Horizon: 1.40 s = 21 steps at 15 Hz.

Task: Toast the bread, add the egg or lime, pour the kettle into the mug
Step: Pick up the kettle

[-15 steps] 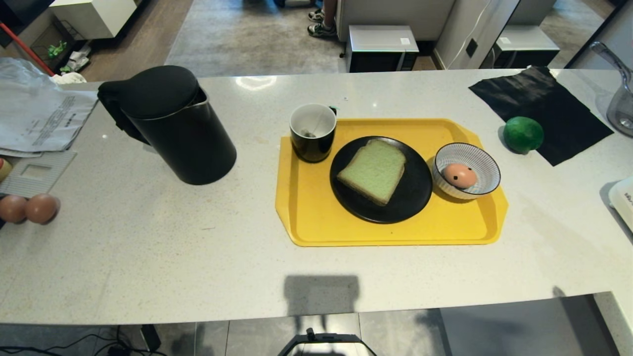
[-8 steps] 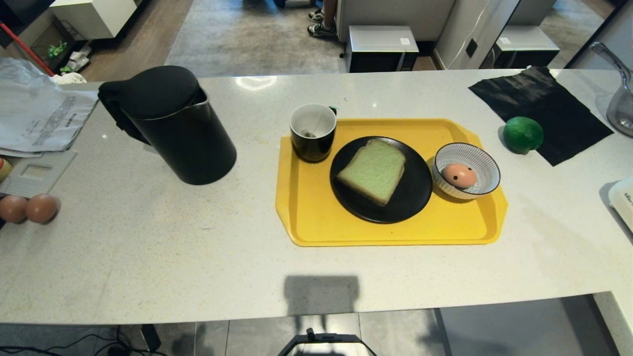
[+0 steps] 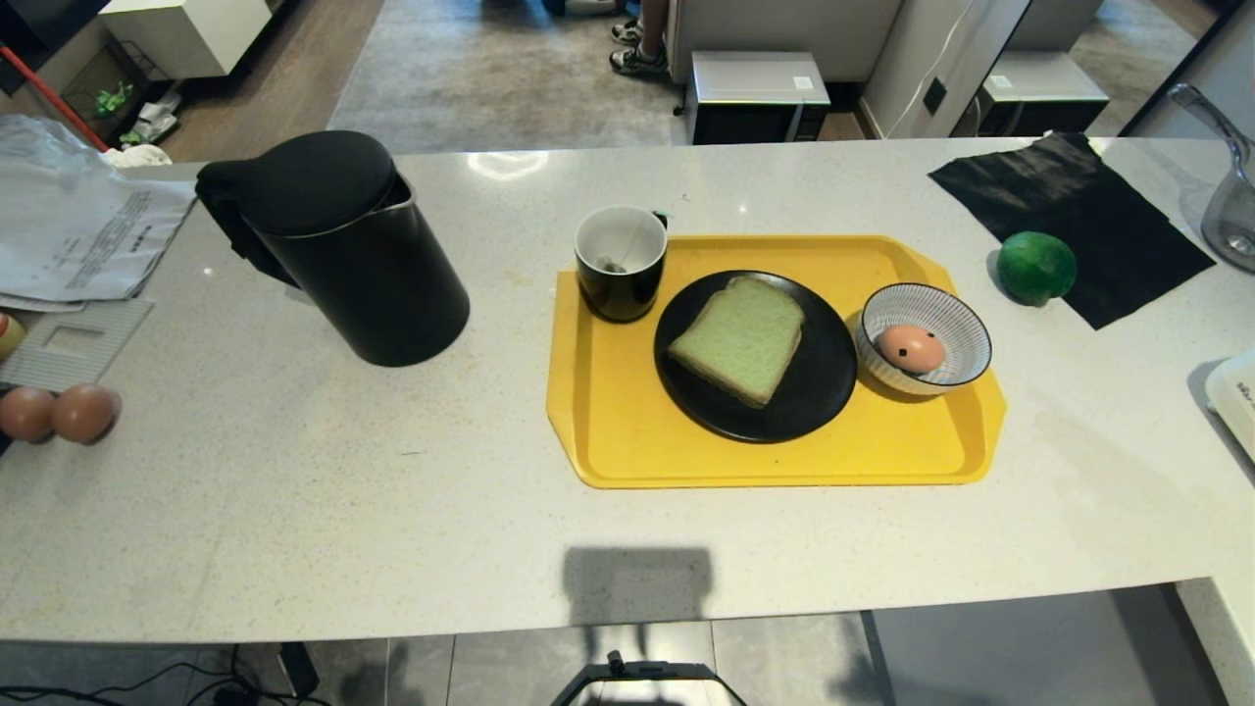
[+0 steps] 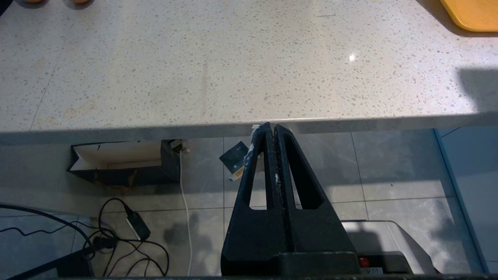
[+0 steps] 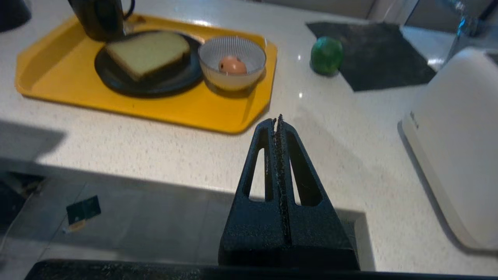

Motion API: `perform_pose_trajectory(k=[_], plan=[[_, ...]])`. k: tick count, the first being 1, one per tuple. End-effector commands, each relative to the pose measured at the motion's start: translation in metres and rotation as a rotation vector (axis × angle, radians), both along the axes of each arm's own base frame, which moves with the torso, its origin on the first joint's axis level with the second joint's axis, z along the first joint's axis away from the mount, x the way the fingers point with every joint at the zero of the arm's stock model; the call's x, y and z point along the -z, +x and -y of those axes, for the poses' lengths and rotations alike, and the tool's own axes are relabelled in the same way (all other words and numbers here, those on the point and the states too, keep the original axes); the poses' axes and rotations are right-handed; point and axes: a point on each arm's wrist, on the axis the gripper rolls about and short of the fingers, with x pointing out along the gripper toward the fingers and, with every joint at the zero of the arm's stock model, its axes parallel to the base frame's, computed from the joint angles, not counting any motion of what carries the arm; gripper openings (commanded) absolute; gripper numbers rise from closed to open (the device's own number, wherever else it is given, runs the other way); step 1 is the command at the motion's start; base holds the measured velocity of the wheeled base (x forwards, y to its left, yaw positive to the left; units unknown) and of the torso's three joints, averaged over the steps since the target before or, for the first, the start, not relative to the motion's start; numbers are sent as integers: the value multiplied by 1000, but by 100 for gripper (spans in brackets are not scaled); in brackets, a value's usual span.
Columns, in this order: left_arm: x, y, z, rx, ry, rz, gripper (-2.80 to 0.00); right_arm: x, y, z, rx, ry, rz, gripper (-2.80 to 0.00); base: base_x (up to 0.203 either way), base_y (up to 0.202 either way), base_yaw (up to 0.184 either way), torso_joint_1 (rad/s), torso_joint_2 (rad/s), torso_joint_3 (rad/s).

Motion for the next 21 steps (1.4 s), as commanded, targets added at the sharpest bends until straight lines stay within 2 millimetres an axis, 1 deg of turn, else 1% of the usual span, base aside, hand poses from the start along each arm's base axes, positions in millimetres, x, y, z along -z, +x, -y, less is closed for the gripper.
perform_pose_trajectory(k=[1,5,6,13,21], plan=[[5,1,0,0,0,-16,-280,11,3,0,4,3,-116,-280,0,0,0,0,0,0],[5,1,0,0,0,-16,-280,33,6,2,75,15,-333,-280,0,0,0,0,0,0],[5,1,0,-1,0,-16,-280,34,4,2,79,25,-376,-280,0,0,0,0,0,0],[5,1,0,0,0,-16,-280,33,4,2,79,54,-381,-280,0,0,0,0,0,0],[5,1,0,0,0,-16,-280,33,4,2,79,45,-380,-280,0,0,0,0,0,0]])
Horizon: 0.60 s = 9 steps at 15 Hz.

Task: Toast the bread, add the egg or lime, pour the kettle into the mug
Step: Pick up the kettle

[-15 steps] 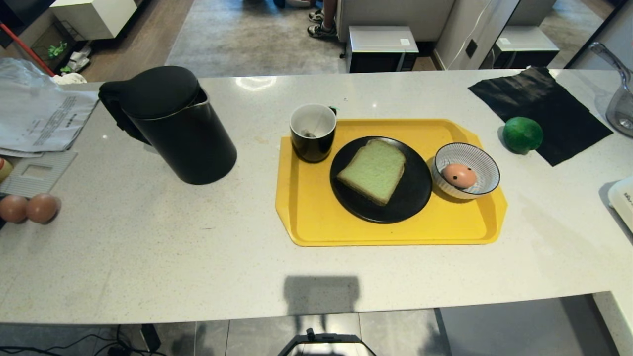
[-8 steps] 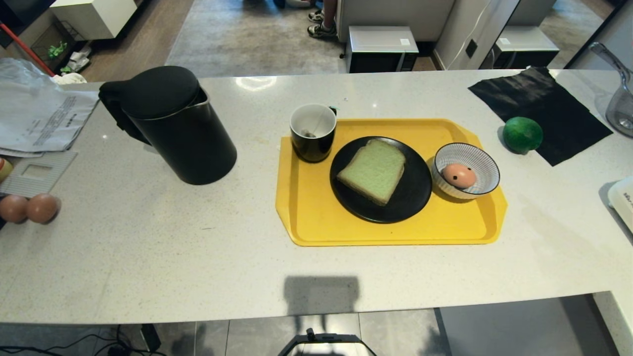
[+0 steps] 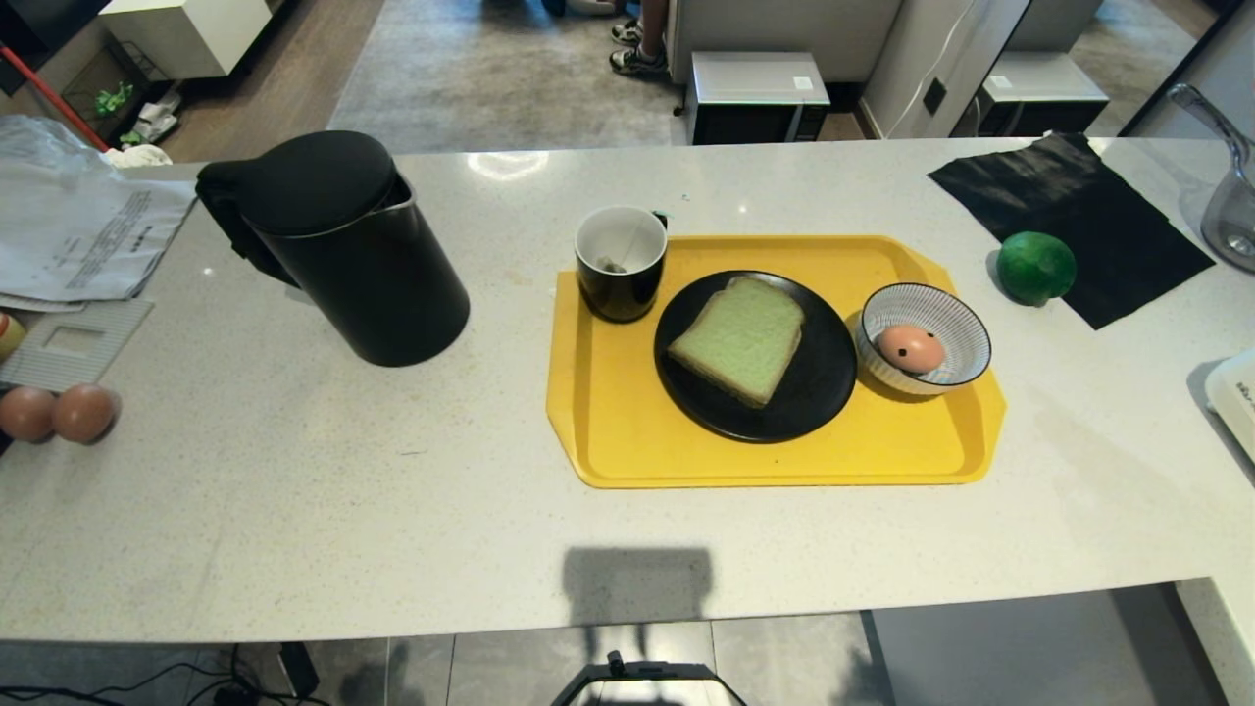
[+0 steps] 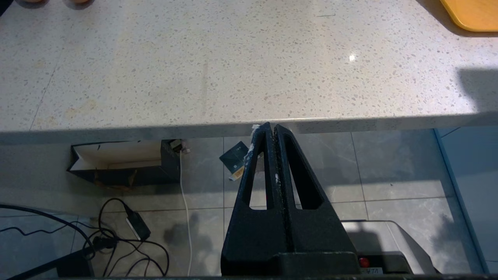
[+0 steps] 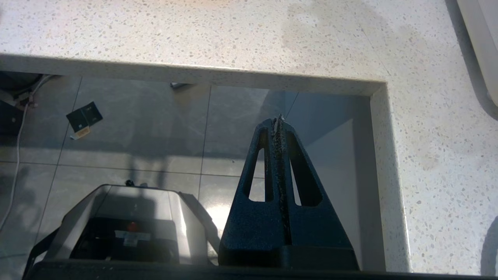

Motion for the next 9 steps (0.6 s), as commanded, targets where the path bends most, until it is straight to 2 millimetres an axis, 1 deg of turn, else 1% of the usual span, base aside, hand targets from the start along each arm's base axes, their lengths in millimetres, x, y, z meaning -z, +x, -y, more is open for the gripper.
perform_pose_trajectory(k=[1,9], plan=[[5,1,0,0,0,-15,-280,0,0,0,0,5,-3,-280,0,0,0,0,0,0],[5,1,0,0,0,-15,-280,0,0,0,2,9,-3,-280,0,0,0,0,0,0]])
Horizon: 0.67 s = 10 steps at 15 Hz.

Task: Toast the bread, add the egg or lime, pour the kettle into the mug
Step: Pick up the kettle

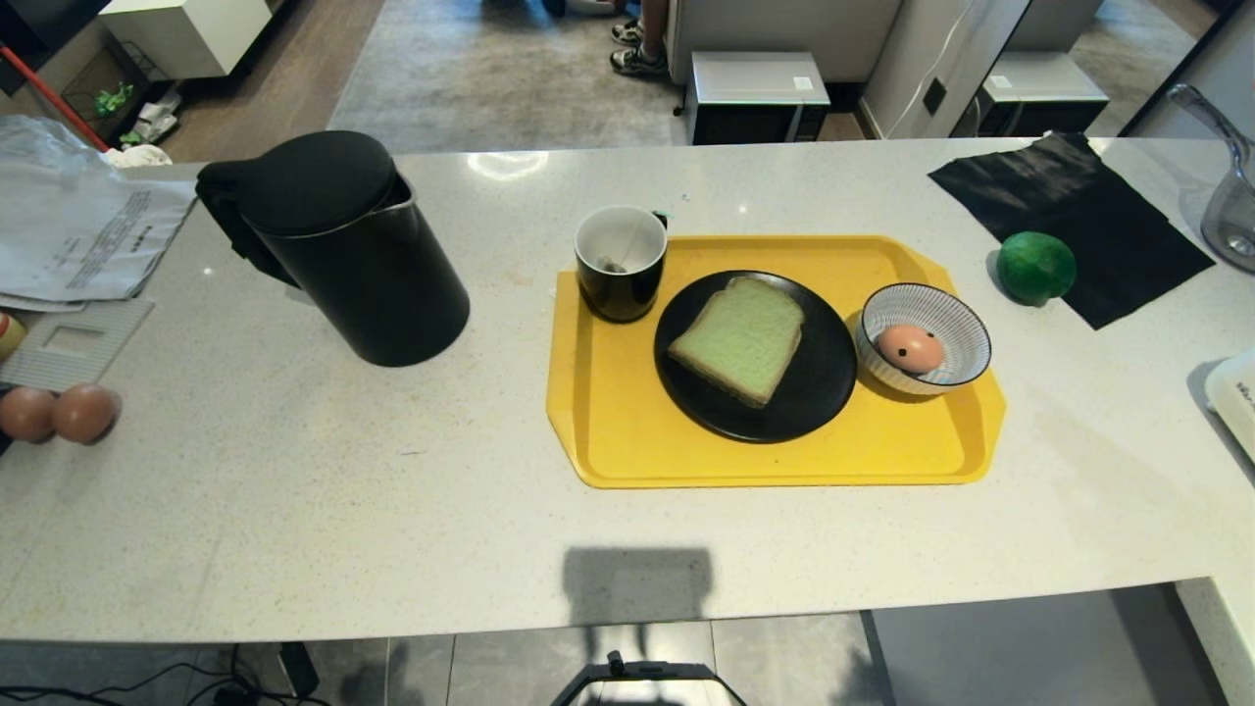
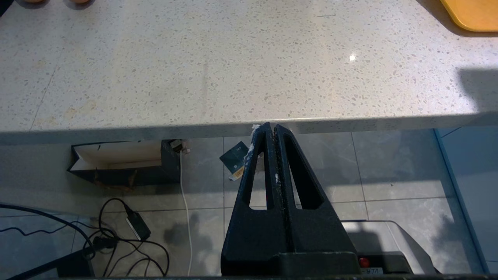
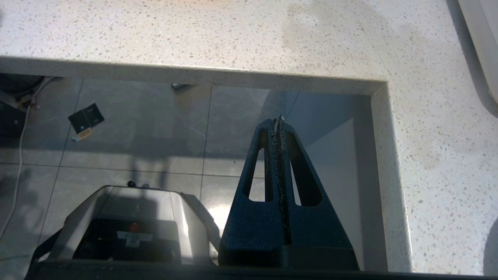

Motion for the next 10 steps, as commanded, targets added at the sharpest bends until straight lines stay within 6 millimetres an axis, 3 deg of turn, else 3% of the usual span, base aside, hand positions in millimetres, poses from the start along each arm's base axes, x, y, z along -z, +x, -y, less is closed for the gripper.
perform_pose_trajectory(k=[1,10], plan=[[5,1,0,-1,-2,-16,-280,0,0,0,0,-1,-2,-280,0,0,0,0,0,0],[5,1,0,1,2,-16,-280,0,0,0,0,-1,-2,-280,0,0,0,0,0,0]])
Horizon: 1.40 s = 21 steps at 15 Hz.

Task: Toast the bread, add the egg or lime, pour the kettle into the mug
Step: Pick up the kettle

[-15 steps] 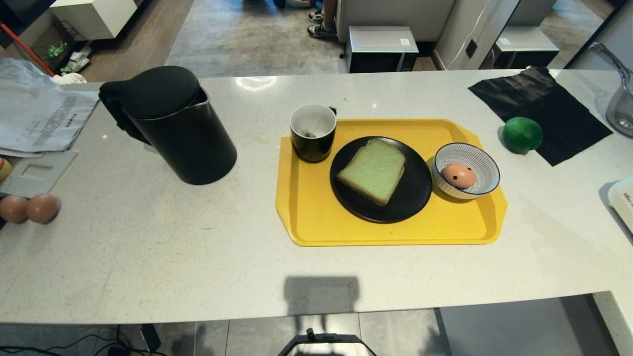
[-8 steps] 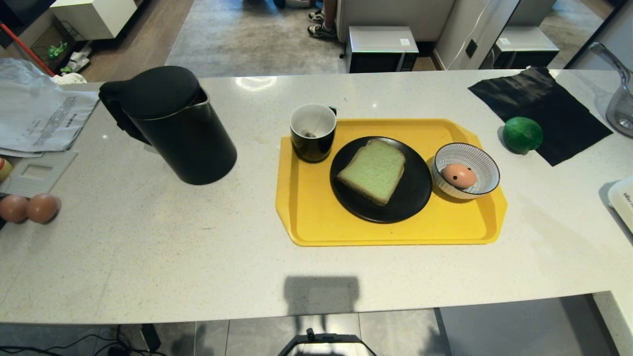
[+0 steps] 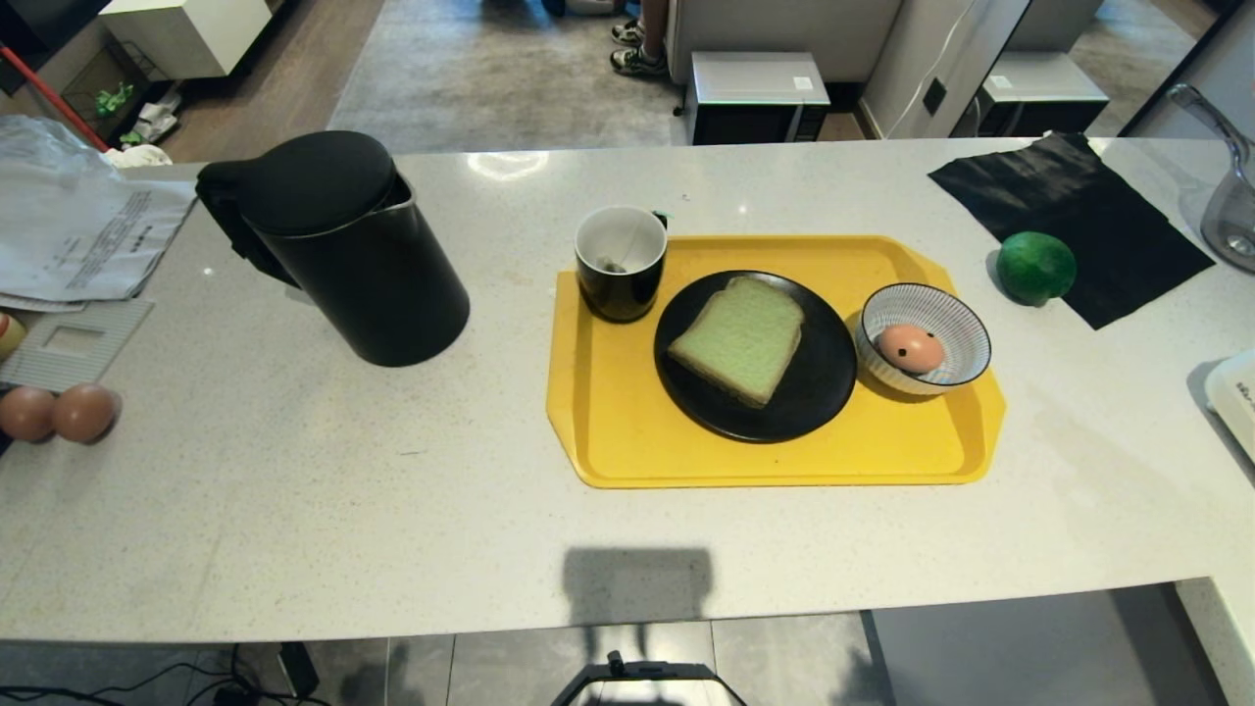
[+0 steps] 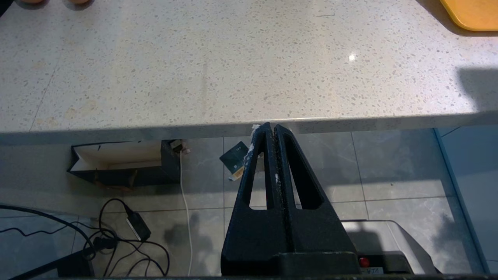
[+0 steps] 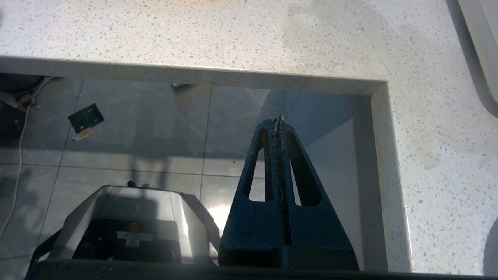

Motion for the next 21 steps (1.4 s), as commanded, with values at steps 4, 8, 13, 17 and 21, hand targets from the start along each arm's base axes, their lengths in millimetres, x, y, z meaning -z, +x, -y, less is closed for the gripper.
perform_pose_trajectory(k=[4,8,13,17,21], plan=[[5,1,0,0,0,-16,-280,0,0,0,0,-1,-2,-280,0,0,0,0,0,0],[5,1,0,-2,1,-16,-280,0,0,0,-1,-1,-2,-280,0,0,0,0,0,0],[5,1,0,-1,-2,-16,-280,0,0,0,-1,-1,-2,-280,0,0,0,2,1,76],[5,1,0,-2,-2,-14,-280,0,0,0,-2,-1,-2,-280,0,0,0,3,1,187],[5,1,0,-2,-2,-16,-280,0,0,0,-2,-1,-2,-280,0,0,0,2,2,134]])
